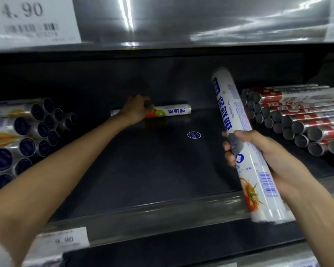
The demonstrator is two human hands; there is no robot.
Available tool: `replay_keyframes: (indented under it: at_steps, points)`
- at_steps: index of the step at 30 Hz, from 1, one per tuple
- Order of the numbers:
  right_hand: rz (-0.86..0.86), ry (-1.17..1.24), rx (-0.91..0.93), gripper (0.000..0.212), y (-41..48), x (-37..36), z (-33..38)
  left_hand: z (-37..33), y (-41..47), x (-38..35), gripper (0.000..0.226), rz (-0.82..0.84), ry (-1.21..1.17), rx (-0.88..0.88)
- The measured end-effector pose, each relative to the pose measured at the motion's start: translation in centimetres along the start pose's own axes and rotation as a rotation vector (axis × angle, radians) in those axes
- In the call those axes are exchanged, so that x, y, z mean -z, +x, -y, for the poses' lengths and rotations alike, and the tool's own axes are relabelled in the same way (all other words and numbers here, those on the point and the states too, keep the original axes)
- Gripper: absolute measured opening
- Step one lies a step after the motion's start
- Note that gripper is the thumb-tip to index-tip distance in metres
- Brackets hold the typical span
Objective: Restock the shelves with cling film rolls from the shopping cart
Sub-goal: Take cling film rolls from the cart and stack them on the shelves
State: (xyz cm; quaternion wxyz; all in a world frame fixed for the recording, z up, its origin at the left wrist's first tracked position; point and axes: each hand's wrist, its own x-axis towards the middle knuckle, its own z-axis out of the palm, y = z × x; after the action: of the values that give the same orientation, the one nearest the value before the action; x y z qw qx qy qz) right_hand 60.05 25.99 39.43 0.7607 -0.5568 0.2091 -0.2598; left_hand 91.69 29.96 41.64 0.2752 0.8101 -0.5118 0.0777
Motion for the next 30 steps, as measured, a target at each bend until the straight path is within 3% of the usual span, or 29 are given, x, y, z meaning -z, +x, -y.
replay_keyframes:
  at_steps: [4,7,10,12,15,19,25,30]
  points:
    - [0.064,-0.153,-0.014,0.041,0.7,-0.4,0.9,-3.7,-8.0,3.7,0.036,0.008,-0.006,-0.052]
    - [0.132,-0.324,-0.025,0.026,1.5,-1.2,1.6,-5.4,-16.2,5.3,0.051,0.022,-0.032,-0.040]
    - [0.199,-0.541,-0.005,0.014,3.0,-2.1,2.4,-5.2,-23.7,4.8,0.073,-0.061,0.170,0.010]
    - [0.225,-0.744,0.052,0.017,4.3,-2.8,2.8,-4.7,-26.2,4.0,0.071,-0.174,0.285,0.017]
    - [0.253,-1.069,0.221,0.028,7.0,-3.8,2.7,-3.1,-27.7,1.8,0.062,-0.391,0.409,-0.026]
    - [0.298,-1.537,0.423,0.067,10.6,-4.2,1.1,-0.5,-28.4,-0.6,0.048,-0.562,0.521,-0.129]
    - [0.371,-1.686,0.467,0.064,12.5,-3.9,-0.8,1.0,-27.7,-1.6,0.033,-0.712,0.614,-0.223]
    - [0.428,-1.586,0.419,0.066,12.1,-2.8,-0.5,1.8,-27.2,-2.3,0.036,-0.766,0.633,-0.245]
